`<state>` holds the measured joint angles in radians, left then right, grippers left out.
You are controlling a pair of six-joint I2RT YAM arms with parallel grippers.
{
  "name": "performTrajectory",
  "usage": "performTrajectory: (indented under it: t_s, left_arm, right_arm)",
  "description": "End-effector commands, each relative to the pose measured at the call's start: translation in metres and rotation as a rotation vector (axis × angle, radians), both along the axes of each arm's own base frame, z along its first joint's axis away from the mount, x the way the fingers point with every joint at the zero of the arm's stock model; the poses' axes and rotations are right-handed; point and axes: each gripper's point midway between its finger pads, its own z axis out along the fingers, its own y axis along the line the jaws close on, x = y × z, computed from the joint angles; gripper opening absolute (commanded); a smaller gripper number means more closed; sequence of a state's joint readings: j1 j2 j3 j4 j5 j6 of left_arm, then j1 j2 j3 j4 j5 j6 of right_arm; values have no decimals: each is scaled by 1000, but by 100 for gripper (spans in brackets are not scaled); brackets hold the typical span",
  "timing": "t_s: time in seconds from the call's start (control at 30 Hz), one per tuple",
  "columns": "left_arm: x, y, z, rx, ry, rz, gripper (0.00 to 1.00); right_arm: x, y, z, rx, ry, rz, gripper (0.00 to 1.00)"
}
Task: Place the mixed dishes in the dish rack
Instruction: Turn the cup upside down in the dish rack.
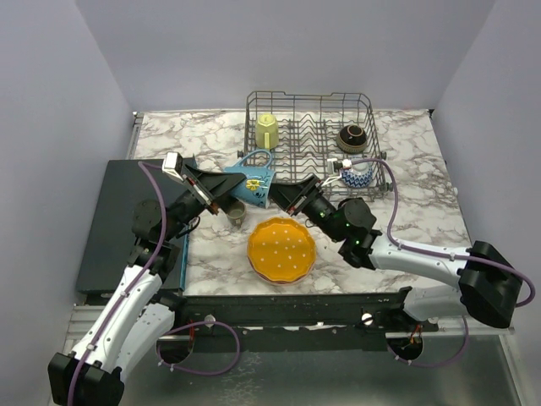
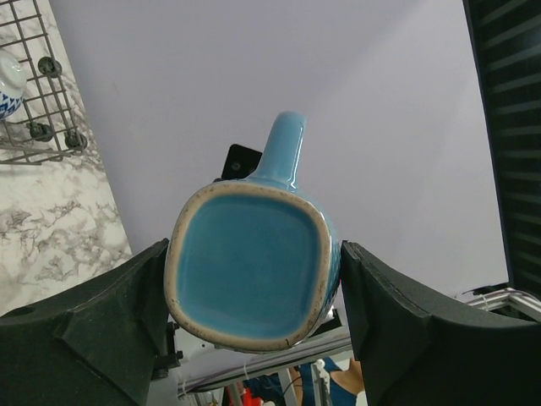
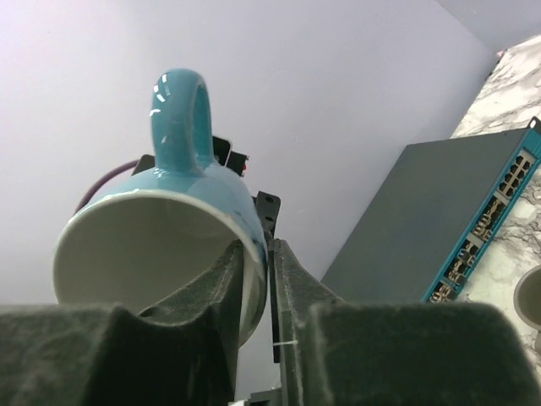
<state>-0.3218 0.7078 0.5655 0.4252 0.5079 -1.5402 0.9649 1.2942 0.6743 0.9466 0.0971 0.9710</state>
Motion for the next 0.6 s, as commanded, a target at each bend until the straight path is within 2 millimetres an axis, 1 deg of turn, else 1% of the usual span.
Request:
performTrajectory:
  t_s: [0.0,0.07,0.27,0.37,0.57]
  left_arm:
    - [-5,1,13,-15,-80,0,50]
    - [-5,1,12,-11,-80,1,48]
    - [-1,0,10,2,-82,5,45]
    - [2,-1,8,10,-81,9,44]
    - [12,-4,4,42,-83,15,40]
  right_arm:
    - [-11,-6,9,13,-29,22,28]
    - [-12,-10,8,11,-25,11,33]
    - [-14,-22,9,-10,-28,-19,43]
    - [-15,-27,8,-28,-27,-34,46]
    - [-15,-43,5,-78,-31,-85,48]
